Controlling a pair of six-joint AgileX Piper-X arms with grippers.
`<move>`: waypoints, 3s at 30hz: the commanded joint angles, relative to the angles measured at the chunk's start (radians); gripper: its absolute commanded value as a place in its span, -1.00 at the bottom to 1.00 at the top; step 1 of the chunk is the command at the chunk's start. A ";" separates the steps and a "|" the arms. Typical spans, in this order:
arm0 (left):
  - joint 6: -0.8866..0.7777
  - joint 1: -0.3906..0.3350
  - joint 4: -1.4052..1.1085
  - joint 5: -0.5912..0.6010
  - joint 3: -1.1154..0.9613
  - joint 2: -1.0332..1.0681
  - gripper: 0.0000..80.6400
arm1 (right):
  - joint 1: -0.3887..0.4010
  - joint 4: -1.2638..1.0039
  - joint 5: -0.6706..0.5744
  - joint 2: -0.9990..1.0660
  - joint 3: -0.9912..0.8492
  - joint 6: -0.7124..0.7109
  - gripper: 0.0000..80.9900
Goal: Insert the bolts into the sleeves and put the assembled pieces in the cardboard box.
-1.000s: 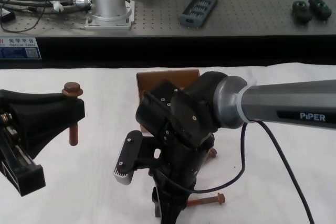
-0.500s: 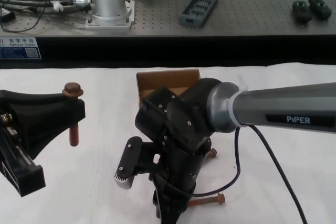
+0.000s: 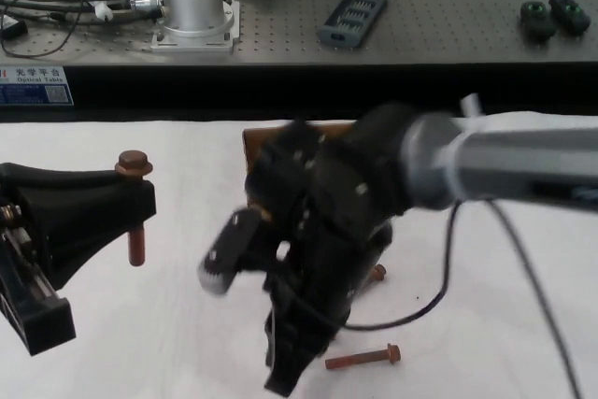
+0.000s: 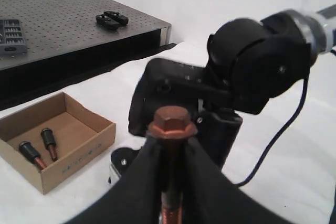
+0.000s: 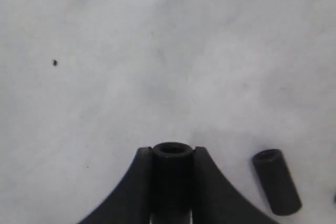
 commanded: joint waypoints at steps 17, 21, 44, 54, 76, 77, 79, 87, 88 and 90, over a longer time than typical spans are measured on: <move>-0.176 -0.123 -0.213 0.102 -0.004 0.080 -0.98 | 0.079 -0.629 -0.062 -0.886 0.655 0.424 -0.92; -0.216 -0.203 -0.332 0.090 -0.004 0.132 -0.98 | 0.129 -0.769 -0.053 -0.994 0.765 0.478 -0.92; -0.277 -0.435 -0.474 0.008 -0.016 0.249 -0.98 | 0.245 -1.113 0.170 -1.136 1.004 0.556 -0.92; -0.289 -0.439 -0.474 0.017 -0.016 0.251 -0.98 | 0.245 -1.274 0.172 -1.136 1.059 0.571 -0.92; -0.314 -0.440 -0.556 0.051 -0.016 0.251 -0.98 | 0.245 -1.382 0.172 -1.134 1.059 0.608 -0.92; -0.314 -0.440 -0.556 0.054 -0.016 0.251 -0.98 | 0.245 -1.382 0.172 -1.134 1.059 0.608 -0.92; -0.325 -0.443 -0.556 0.054 -0.016 0.251 -0.98 | 0.245 -1.382 0.172 -1.134 1.059 0.608 -0.92; -0.332 -0.442 -0.556 0.054 -0.016 0.251 -0.98 | 0.245 -1.381 0.167 -1.134 1.057 0.625 -0.92; -0.332 -0.442 -0.556 0.054 -0.016 0.251 -0.98 | 0.245 -1.381 0.163 -1.134 1.057 0.635 -0.92; -0.332 -0.442 -0.556 0.054 -0.016 0.251 -0.98 | 0.245 -1.381 0.162 -1.134 1.057 0.638 -0.92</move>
